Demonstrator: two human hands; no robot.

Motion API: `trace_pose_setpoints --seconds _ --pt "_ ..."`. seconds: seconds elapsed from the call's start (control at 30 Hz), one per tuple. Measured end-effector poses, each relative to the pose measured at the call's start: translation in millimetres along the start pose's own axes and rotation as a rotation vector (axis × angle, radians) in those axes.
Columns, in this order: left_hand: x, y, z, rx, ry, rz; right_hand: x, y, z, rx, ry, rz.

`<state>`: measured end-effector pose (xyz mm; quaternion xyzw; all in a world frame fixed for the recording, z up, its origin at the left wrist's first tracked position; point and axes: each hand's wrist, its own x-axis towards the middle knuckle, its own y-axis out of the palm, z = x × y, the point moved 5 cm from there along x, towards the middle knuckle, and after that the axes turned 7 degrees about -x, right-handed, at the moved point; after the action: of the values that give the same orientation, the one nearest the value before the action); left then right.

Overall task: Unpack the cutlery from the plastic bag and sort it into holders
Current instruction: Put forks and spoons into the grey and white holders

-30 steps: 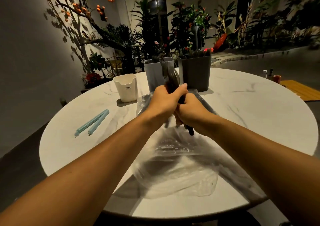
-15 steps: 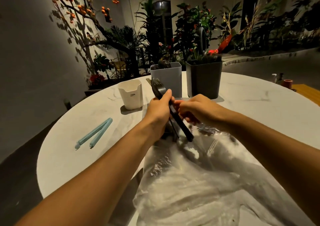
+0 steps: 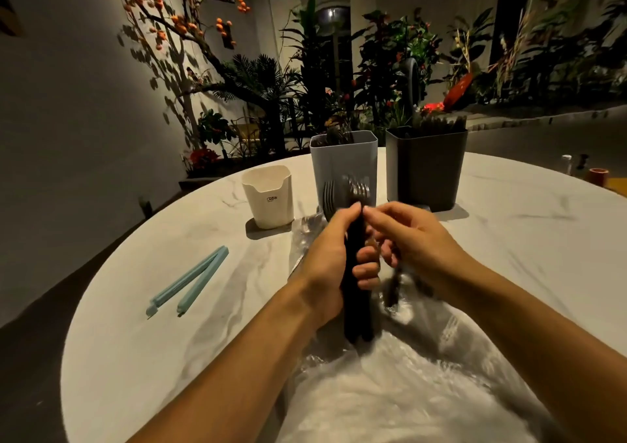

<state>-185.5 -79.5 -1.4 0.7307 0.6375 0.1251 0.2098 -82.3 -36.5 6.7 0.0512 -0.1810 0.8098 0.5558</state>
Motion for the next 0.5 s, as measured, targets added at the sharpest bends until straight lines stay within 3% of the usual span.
trace_pose_setpoints --seconds 0.2,0.5 --pt "3 -15 8 0.029 0.015 0.035 2 -6 -7 0.051 0.073 -0.01" --pt "5 -14 11 -0.02 0.011 -0.043 1 -13 -12 0.089 0.135 -0.002"
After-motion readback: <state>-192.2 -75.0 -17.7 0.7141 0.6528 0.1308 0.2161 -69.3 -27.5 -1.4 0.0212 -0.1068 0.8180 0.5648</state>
